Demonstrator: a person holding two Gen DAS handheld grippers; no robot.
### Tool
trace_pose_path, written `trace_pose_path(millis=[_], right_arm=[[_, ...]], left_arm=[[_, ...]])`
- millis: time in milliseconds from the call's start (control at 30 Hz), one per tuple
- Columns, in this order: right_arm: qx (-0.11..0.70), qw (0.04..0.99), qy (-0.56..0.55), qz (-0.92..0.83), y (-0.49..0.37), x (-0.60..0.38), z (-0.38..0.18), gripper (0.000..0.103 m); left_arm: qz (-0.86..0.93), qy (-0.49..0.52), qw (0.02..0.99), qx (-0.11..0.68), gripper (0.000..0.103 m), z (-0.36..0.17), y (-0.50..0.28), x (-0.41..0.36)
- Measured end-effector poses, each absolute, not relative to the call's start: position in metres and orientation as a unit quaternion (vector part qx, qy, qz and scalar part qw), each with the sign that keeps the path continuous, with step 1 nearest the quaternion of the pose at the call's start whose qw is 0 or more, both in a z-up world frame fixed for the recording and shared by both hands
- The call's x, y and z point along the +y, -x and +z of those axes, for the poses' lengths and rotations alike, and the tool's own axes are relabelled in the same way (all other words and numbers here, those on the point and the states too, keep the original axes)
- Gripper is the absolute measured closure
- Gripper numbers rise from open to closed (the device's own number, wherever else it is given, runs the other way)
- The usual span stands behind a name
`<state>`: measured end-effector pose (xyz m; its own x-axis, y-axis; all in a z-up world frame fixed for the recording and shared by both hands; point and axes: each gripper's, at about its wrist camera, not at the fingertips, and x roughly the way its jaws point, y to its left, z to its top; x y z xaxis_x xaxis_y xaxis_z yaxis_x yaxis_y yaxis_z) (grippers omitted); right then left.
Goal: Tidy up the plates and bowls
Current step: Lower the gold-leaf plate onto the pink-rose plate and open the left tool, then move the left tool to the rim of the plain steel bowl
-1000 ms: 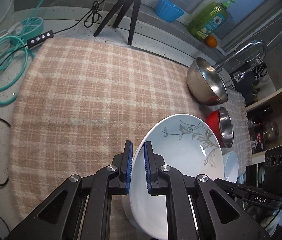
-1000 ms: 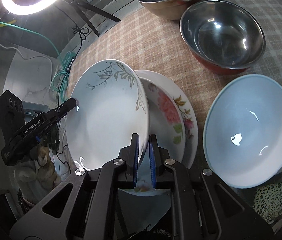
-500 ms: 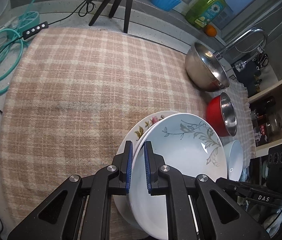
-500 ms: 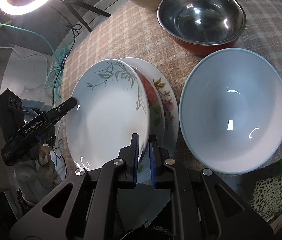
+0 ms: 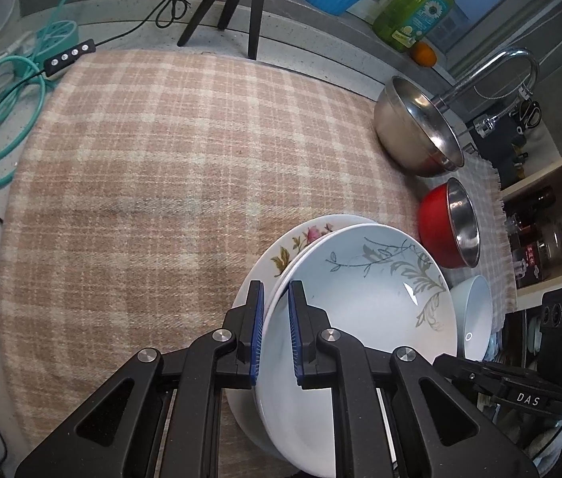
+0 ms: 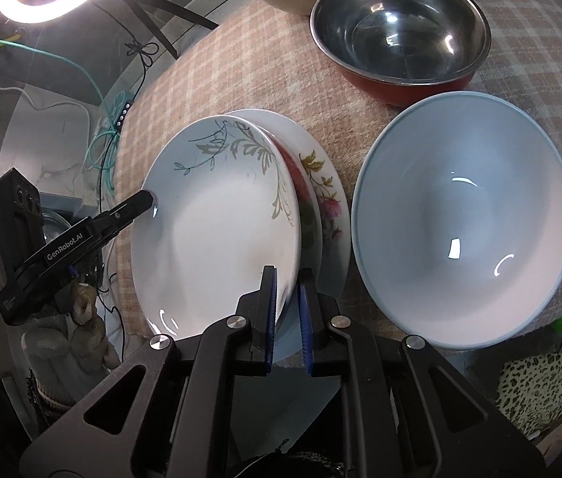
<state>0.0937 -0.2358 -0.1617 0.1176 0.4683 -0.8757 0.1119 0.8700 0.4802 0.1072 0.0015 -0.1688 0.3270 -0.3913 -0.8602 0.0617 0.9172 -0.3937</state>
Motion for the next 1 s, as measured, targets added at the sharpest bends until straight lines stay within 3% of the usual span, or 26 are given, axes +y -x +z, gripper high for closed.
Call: trace_pose_path(millis=[500,633,1000], right_arm=[[0.651,0.72,-0.207,0.124,-0.094,-0.236,-0.159,0.089],[0.644,0.727,-0.207,0.12,-0.095,-0.24,-0.155,0.064],[0.627,0.744,-0.195,0.126,-0.09,-0.238,-0.138,0.064]], left_arm=[[-0.143,0.131,0.802,0.565,0.092,-0.167,-0.109,-0.002],[-0.143,0.13,0.802,0.565,0.092,-0.166,-0.11,-0.002],[-0.144,0.114,0.813,0.553,0.091,-0.151,-0.112,-0.004]])
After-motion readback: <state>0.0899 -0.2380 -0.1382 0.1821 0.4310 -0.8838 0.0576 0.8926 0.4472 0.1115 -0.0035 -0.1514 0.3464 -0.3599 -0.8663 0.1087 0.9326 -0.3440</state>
